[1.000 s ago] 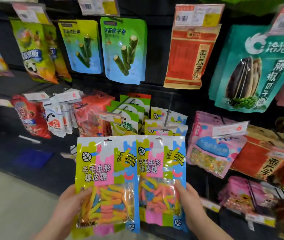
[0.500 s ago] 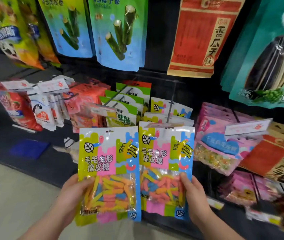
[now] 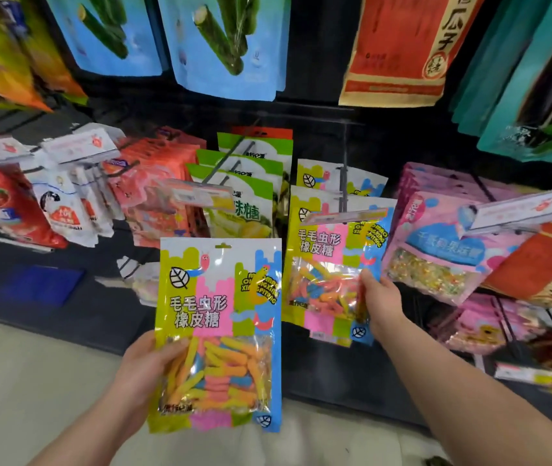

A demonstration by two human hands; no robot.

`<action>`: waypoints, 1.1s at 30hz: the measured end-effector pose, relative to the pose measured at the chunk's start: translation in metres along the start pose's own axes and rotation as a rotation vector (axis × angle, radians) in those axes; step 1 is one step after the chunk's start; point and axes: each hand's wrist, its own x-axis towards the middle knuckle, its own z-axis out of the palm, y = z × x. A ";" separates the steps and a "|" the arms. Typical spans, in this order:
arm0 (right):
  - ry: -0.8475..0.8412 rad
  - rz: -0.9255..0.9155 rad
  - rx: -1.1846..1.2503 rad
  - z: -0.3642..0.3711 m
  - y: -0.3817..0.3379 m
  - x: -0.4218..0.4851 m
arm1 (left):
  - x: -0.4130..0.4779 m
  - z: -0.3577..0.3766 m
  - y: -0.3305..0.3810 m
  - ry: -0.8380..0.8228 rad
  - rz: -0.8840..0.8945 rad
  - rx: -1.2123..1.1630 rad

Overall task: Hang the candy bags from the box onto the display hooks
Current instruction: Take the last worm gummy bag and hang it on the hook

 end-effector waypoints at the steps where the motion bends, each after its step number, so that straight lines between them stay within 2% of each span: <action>1: 0.008 0.001 -0.009 0.003 -0.001 0.007 | 0.001 0.000 -0.002 -0.002 -0.003 0.007; 6: 0.027 0.036 -0.043 0.012 -0.001 0.026 | 0.011 0.002 -0.008 -0.004 -0.011 0.024; 12: -0.008 0.010 -0.070 0.004 0.004 0.024 | 0.012 0.008 -0.009 -0.080 -0.027 0.051; 16: 0.045 -0.082 -0.307 -0.011 0.010 0.016 | 0.013 0.019 -0.011 -0.124 -0.031 0.078; 18: 0.055 -0.102 -0.341 -0.018 0.011 -0.001 | 0.014 0.027 -0.012 -0.165 -0.029 0.091; 20: -0.069 -0.050 -0.284 -0.027 0.014 -0.028 | 0.014 0.038 -0.012 -0.218 -0.021 0.102; 23: -0.393 0.081 -0.159 -0.038 0.016 -0.079 | 0.012 0.059 -0.011 -0.287 -0.012 0.091; 24: -0.441 0.056 -0.144 -0.040 0.016 -0.095 | 0.012 0.067 -0.011 -0.311 -0.012 0.084; 25: -0.428 -0.018 -0.160 -0.042 0.020 -0.103 | 0.011 0.076 -0.010 -0.336 -0.011 0.081; 28: -0.249 -0.171 -0.133 -0.046 0.019 -0.111 | 0.009 0.100 -0.006 -0.368 0.012 0.085; 30: -0.179 -0.204 -0.136 -0.049 0.015 -0.105 | 0.011 0.113 -0.004 -0.371 0.050 0.101; 33: -0.163 -0.220 -0.119 -0.050 0.007 -0.096 | 0.016 0.124 -0.002 -0.366 0.082 0.125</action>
